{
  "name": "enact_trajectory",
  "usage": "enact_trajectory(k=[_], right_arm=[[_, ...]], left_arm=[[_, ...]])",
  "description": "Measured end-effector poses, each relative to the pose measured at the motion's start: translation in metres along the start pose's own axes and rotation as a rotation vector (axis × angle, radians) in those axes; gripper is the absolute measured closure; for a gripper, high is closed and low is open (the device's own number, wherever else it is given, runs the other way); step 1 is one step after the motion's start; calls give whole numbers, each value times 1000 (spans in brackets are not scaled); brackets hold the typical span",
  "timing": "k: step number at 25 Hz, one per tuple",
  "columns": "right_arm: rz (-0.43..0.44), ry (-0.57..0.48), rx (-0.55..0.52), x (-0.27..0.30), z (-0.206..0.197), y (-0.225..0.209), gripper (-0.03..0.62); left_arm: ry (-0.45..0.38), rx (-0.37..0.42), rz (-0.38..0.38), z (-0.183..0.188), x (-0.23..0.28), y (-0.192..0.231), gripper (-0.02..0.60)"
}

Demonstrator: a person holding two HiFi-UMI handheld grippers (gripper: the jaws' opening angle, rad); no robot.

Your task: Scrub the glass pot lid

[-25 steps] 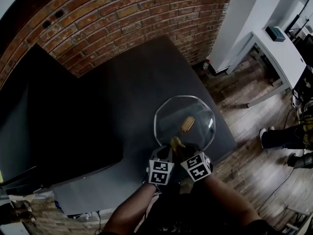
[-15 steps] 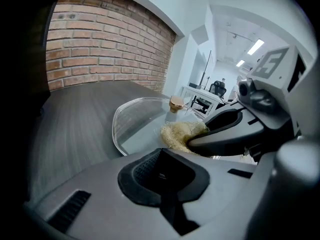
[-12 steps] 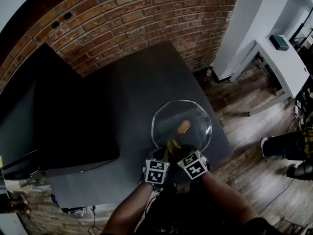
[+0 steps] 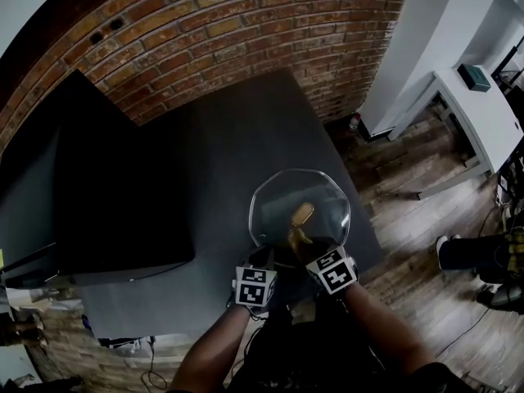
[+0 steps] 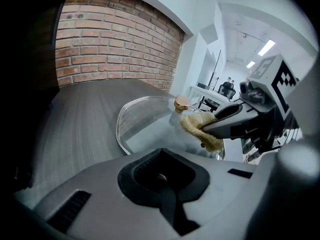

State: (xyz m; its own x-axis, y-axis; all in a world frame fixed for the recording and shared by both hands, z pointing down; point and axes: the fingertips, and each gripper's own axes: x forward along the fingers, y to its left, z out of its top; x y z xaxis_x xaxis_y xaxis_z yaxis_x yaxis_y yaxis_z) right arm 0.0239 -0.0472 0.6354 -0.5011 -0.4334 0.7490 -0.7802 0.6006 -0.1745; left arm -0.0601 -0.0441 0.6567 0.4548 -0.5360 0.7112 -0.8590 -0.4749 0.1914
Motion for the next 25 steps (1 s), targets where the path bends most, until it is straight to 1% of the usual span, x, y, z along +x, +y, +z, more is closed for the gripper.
enact_trajectory(k=[4,11,18,25], right_arm=[[-9,-6,48,-9,-3,-21,542],[-37,-33,93,-20,-6,-51,542],[-78,-30,152,-29,-14,-83,542],[-99,-31,214,-36,-21,-110,542]], left_arm=[[4,-17,13,-1,1,0,548],[10,-38,23,2,0,-4,548],[20,-42,35,1,1,-2,548],[27,-44,41,1,1,-2,548]])
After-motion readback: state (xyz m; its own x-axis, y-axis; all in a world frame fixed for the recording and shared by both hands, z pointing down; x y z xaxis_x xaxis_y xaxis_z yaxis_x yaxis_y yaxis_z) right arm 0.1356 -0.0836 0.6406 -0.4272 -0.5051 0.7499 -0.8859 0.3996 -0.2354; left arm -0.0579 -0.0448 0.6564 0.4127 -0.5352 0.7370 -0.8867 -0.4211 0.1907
